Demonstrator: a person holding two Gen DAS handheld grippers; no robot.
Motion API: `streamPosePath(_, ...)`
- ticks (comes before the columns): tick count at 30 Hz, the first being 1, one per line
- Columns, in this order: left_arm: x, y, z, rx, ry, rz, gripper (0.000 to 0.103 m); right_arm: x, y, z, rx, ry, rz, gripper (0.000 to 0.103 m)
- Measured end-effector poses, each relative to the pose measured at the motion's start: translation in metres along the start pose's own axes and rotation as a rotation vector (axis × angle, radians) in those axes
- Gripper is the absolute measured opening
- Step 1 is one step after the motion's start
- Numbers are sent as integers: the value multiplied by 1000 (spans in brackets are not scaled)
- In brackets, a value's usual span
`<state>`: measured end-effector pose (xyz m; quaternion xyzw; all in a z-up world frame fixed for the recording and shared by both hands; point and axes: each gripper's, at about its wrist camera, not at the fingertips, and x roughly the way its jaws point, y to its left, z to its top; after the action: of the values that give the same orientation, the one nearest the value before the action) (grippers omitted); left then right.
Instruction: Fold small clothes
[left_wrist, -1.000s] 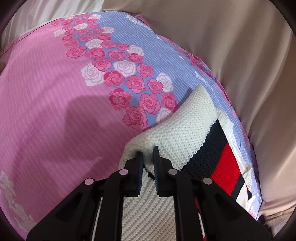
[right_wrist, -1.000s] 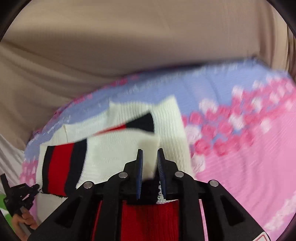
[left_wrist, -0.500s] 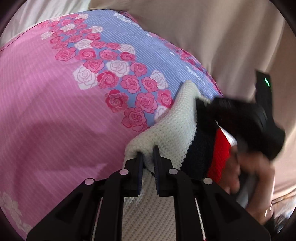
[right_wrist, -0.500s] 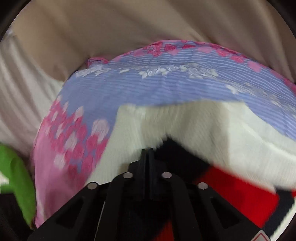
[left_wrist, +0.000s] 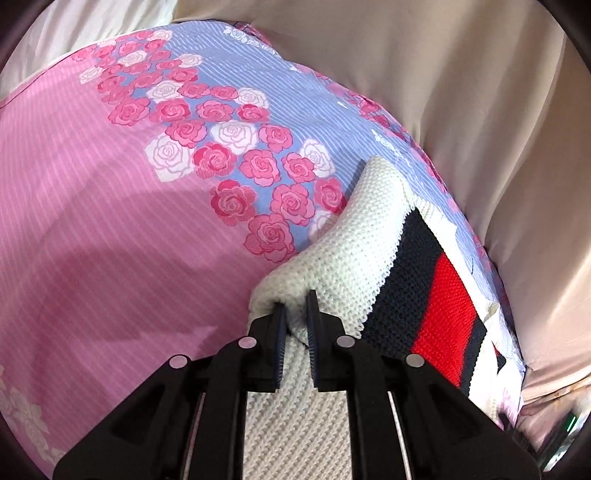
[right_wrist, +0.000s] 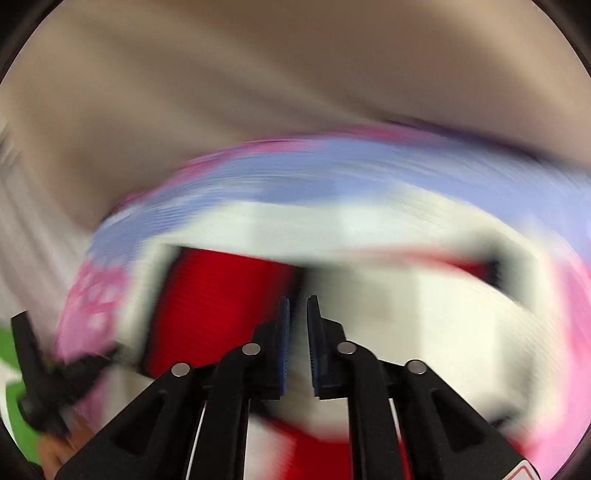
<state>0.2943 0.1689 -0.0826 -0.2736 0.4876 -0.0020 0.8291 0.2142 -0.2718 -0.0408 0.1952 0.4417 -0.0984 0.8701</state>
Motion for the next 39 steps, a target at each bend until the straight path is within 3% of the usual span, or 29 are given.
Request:
streamPosePath(3,-1,-2,-3,18,-14,18,11,-41,-92,-41,108,33,-129,17)
streamPosePath(7,-13,-4,-10,13,-16,28,11,-67,-130,-90,164,109,-77,32)
streamPosePath(9,-34,-4,-23,45,-19,53,15,-75,-128,-111,160,122,-49,38)
streamPosePath(14,-90,25,-82,163,25,132,52,-101,-107,-174,98,208,17,49)
streamPosePath(18,-122,84,-148,103,170,172,55,-120,-99,-228,52,323,57,55)
streamPosePath(20,-143,98,-171,88,159,145,64,-131,-98,-250,53,330,78,59)
streamPosePath(22,-152,103,-187,72,182,137,64,-136,-93,-265,46,345,106,61)
streamPosePath(24,-153,101,-195,70,186,130,64,-138,-83,-272,13,334,110,64)
streamPosePath(25,-153,99,-195,73,183,138,56,-135,-78,-271,-6,327,111,66)
streamPosePath(26,-150,97,-193,64,194,114,29,-133,-73,-270,-25,314,121,61)
streamPosePath(27,-146,95,-191,40,232,60,13,-130,-70,-266,-35,302,115,55)
streamPosePath(29,-146,93,-187,-13,267,31,7,-121,-71,-253,-17,305,93,9)
streamPosePath(31,-159,81,-189,14,262,9,6,-130,-86,-242,64,280,127,6)
streamPosePath(34,-189,68,-205,97,274,1,6,-179,-106,-228,17,202,105,5)
streamPosePath(37,-210,68,-241,137,378,-6,6,-216,-126,-232,-47,209,57,3)
streamPosePath(39,-217,71,-277,175,477,27,6,-232,-142,-248,-81,276,6,3)
